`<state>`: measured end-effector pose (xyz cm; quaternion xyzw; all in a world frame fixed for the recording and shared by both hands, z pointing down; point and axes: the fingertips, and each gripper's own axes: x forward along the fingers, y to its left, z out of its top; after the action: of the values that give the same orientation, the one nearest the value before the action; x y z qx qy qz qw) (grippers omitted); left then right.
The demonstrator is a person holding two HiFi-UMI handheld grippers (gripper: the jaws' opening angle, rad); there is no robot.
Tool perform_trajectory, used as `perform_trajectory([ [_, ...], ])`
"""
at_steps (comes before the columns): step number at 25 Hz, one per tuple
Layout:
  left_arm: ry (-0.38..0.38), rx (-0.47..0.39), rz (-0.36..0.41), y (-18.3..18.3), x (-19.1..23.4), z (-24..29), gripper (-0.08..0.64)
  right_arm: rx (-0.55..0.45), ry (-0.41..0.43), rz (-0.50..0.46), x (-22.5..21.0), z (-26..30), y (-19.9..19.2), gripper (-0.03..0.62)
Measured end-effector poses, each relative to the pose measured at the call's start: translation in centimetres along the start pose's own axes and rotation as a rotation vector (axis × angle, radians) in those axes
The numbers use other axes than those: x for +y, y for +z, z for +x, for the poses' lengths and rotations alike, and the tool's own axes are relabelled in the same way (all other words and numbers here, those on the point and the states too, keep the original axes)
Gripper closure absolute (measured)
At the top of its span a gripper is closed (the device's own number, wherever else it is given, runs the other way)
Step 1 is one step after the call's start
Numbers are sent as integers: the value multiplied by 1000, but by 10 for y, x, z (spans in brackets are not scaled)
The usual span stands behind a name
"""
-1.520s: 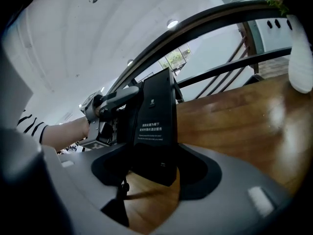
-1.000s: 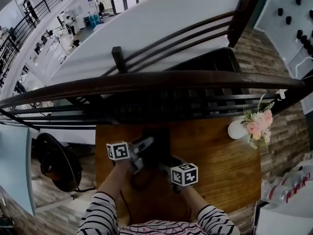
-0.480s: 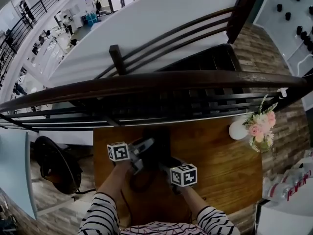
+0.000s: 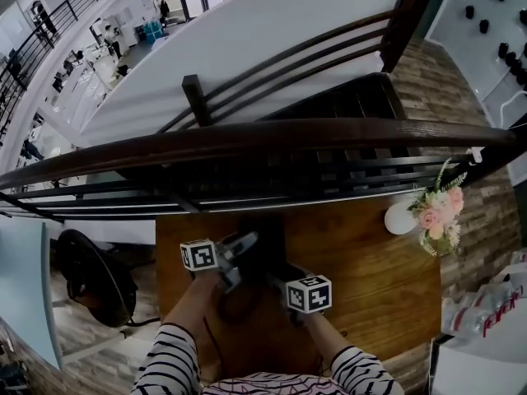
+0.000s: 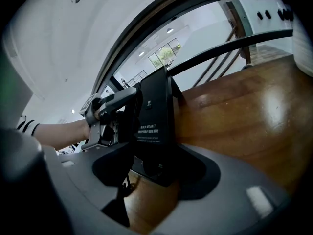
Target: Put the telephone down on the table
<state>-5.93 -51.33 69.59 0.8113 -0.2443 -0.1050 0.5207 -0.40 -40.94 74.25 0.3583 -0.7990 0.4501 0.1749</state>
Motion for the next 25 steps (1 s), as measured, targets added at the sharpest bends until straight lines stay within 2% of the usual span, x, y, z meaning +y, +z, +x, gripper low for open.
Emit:
perform_trajectory([
  [4, 22, -2, 7, -1, 2, -2, 357, -10, -6, 2, 1, 0, -1, 327],
  [8, 55, 16, 46, -4, -1, -2, 349, -21, -8, 7, 4, -3, -1, 316],
  [12, 94, 6, 62, -2, -9, -8, 271, -33, -31, 25, 2, -15, -1, 268],
  [16, 157, -14, 101, 0, -14, -29, 213, -63, -40, 38, 10, -34, -3, 265],
  [25, 172, -99, 209, -20, -85, -85, 207, -174, -39, 22, 46, -90, -21, 293],
])
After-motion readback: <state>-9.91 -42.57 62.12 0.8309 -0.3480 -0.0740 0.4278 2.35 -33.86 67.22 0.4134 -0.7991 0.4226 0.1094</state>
